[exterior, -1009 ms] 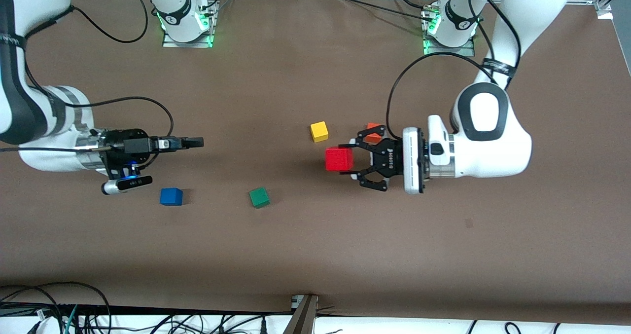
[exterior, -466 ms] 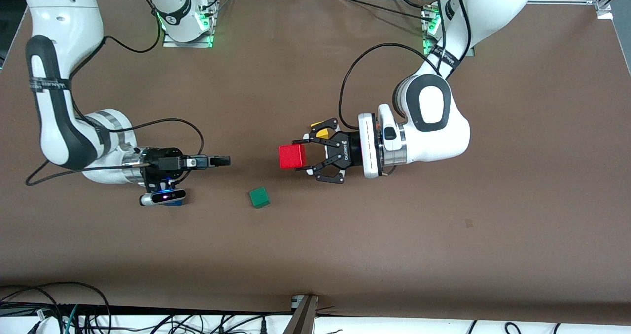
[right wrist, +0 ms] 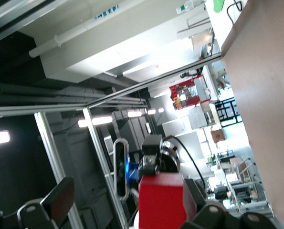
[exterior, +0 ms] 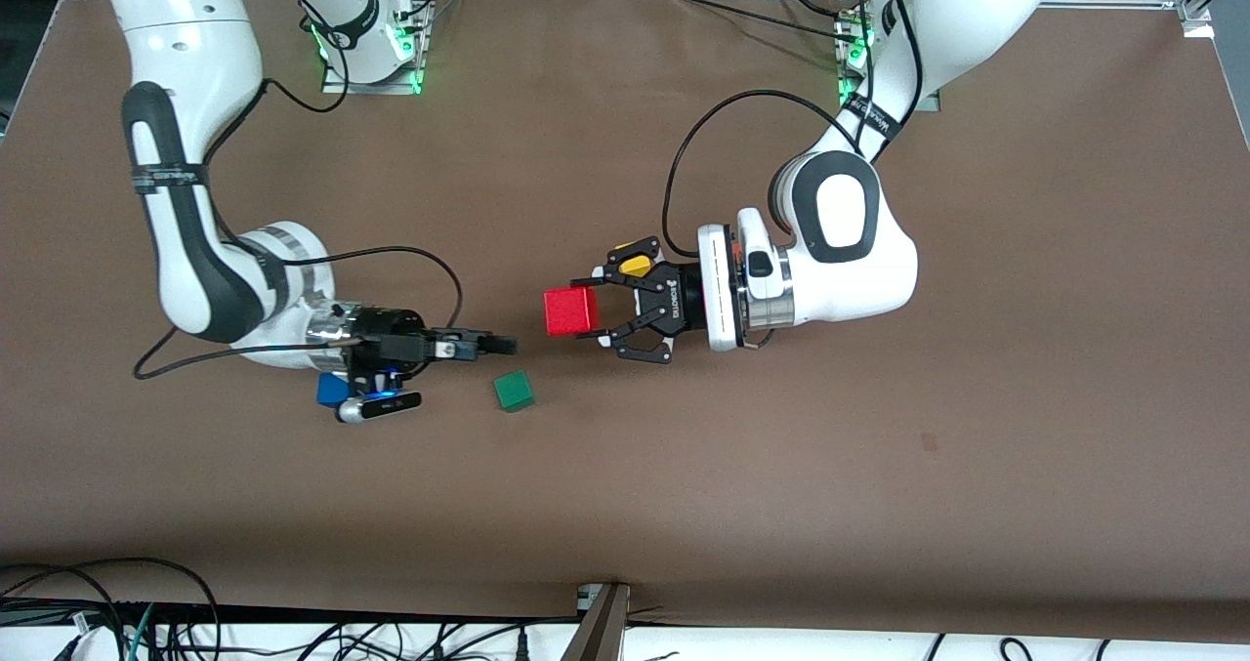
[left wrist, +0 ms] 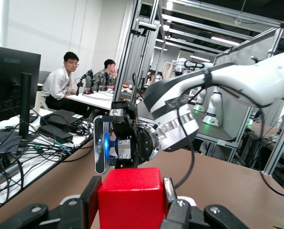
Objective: Pass red block to right arm, stack on blue
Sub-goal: 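Close the right gripper on the red cube beside the left gripper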
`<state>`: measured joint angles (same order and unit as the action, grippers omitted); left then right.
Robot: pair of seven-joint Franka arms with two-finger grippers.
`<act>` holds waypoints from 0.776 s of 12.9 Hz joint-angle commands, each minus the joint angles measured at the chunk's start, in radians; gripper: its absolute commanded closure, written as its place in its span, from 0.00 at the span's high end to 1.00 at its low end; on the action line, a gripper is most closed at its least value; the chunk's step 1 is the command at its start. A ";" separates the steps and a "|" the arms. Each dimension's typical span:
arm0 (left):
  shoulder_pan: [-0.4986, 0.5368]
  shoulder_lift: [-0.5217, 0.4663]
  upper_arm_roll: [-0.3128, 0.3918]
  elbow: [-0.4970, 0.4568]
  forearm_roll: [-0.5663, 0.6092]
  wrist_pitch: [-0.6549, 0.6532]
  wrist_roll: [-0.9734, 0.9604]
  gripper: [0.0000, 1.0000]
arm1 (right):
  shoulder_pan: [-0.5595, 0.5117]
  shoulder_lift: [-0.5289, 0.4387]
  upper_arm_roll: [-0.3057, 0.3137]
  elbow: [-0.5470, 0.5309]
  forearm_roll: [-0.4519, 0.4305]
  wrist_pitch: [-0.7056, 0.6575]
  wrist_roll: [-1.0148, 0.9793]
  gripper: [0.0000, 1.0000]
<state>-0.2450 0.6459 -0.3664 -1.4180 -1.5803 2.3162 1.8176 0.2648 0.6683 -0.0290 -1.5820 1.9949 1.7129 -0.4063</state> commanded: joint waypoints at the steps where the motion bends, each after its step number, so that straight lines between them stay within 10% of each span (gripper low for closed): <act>1: -0.036 0.046 0.000 0.080 -0.036 0.037 0.025 0.00 | 0.060 0.022 -0.005 0.048 0.067 0.091 -0.022 1.00; 10: -0.036 0.061 0.012 0.111 -0.033 0.043 0.025 0.00 | 0.108 0.036 -0.005 0.073 0.117 0.159 -0.019 1.00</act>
<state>-0.2731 0.6804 -0.3566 -1.3540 -1.5839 2.3524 1.8176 0.3587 0.6981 -0.0290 -1.5312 2.0825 1.8547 -0.4198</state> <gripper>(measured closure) 0.441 0.000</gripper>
